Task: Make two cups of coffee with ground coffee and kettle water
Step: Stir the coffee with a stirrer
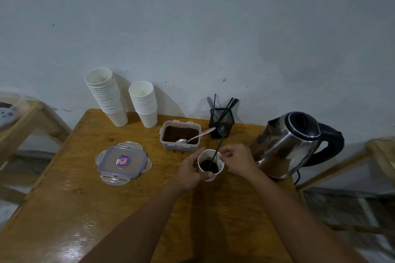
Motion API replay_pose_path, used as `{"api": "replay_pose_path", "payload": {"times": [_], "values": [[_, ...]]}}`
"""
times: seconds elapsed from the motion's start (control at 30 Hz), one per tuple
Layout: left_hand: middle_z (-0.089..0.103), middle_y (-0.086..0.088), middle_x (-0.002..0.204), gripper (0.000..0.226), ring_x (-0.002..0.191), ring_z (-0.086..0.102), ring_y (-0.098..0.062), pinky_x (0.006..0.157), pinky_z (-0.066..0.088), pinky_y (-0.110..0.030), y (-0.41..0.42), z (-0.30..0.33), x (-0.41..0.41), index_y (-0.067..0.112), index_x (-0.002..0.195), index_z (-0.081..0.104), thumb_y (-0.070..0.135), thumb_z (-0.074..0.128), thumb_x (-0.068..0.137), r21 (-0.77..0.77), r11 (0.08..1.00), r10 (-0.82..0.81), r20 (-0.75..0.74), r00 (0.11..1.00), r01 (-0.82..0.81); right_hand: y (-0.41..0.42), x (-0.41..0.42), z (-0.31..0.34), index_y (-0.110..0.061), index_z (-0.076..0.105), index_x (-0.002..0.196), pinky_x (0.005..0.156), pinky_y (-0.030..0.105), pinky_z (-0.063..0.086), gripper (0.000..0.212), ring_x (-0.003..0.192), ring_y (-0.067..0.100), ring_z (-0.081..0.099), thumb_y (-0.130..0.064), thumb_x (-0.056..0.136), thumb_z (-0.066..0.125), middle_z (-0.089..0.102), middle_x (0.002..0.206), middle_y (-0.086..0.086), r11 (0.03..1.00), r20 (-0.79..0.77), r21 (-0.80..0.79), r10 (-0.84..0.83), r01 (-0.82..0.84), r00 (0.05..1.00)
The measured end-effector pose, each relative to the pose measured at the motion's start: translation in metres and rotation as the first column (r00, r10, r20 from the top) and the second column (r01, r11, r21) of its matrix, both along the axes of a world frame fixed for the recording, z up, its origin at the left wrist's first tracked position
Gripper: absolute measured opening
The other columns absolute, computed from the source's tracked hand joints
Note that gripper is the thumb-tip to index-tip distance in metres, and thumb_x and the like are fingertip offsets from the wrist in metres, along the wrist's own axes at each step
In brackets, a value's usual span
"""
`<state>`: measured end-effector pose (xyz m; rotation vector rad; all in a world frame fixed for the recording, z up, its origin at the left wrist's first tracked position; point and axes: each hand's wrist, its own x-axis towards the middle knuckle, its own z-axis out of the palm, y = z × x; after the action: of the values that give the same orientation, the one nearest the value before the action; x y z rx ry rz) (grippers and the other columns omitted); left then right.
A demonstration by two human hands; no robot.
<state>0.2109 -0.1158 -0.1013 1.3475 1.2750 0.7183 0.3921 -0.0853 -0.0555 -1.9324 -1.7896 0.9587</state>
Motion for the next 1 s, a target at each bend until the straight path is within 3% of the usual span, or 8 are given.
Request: {"api": "replay_pose_path", "payload": {"times": [0.13, 0.23, 0.37, 0.47, 0.8, 1.0], "values": [[0.065, 0.005, 0.119, 0.057, 0.114, 0.059, -0.013, 0.091, 0.051, -0.028, -0.002, 0.002, 0.0, 0.017, 0.127, 0.058, 0.018, 0.081, 0.075, -0.019, 0.999, 0.035, -0.023, 0.999, -0.035, -0.005, -0.003, -0.001, -0.008, 0.066, 0.123, 0.057, 0.032, 0.062, 0.027, 0.059, 0.018, 0.072, -0.015, 0.097, 0.06, 0.073, 0.102, 0.013, 0.989, -0.055, -0.143, -0.046, 0.038, 0.997], [0.068, 0.003, 0.114, 0.049, 0.11, 0.061, -0.013, 0.09, 0.052, -0.029, -0.005, 0.001, -0.002, 0.014, 0.121, 0.063, 0.018, 0.081, 0.075, -0.03, 0.998, 0.049, -0.06, 0.997, -0.051, -0.006, -0.007, -0.001, -0.006, 0.064, 0.124, 0.059, 0.033, 0.063, 0.028, 0.059, 0.019, 0.073, -0.013, 0.097, 0.06, 0.072, 0.096, 0.013, 0.987, -0.091, -0.144, -0.084, 0.07, 0.992], [0.067, 0.004, 0.114, 0.05, 0.106, 0.06, -0.01, 0.082, 0.048, -0.02, -0.007, 0.008, -0.011, 0.013, 0.122, 0.062, 0.016, 0.079, 0.076, -0.033, 0.997, 0.068, -0.052, 0.996, -0.07, -0.006, -0.019, 0.002, -0.007, 0.064, 0.124, 0.056, 0.029, 0.062, 0.028, 0.058, 0.017, 0.072, -0.014, 0.097, 0.059, 0.072, 0.093, 0.011, 0.989, -0.121, -0.125, -0.091, 0.075, 0.989], [0.068, 0.001, 0.116, 0.048, 0.109, 0.061, -0.014, 0.084, 0.05, -0.022, -0.008, 0.015, -0.028, 0.013, 0.122, 0.063, 0.017, 0.079, 0.077, -0.02, 0.996, 0.081, -0.05, 0.996, -0.082, -0.004, -0.034, 0.006, -0.008, 0.066, 0.121, 0.055, 0.026, 0.061, 0.025, 0.056, 0.014, 0.071, -0.014, 0.098, 0.059, 0.069, 0.084, 0.005, 0.992, -0.136, -0.117, -0.057, 0.041, 0.989], [0.067, 0.002, 0.117, 0.055, 0.11, 0.06, -0.013, 0.084, 0.051, -0.021, -0.014, 0.026, -0.102, 0.014, 0.124, 0.06, 0.027, 0.081, 0.075, -0.002, 0.994, 0.107, -0.193, 0.975, -0.109, 0.003, -0.11, 0.007, -0.007, 0.063, 0.126, 0.062, 0.035, 0.064, 0.03, 0.06, 0.019, 0.074, -0.011, 0.097, 0.059, 0.073, 0.096, 0.015, 0.99, -0.186, -0.136, 0.003, -0.029, 0.983], [0.069, 0.005, 0.113, 0.055, 0.109, 0.062, -0.011, 0.092, 0.054, -0.033, -0.012, 0.021, -0.142, 0.018, 0.12, 0.062, 0.033, 0.083, 0.071, -0.043, 0.994, 0.087, -0.225, 0.971, -0.1, 0.001, -0.146, 0.005, -0.008, 0.063, 0.125, 0.064, 0.037, 0.064, 0.028, 0.062, 0.018, 0.074, -0.011, 0.097, 0.058, 0.072, 0.096, 0.014, 0.985, -0.183, -0.166, 0.015, -0.046, 0.983]]}}
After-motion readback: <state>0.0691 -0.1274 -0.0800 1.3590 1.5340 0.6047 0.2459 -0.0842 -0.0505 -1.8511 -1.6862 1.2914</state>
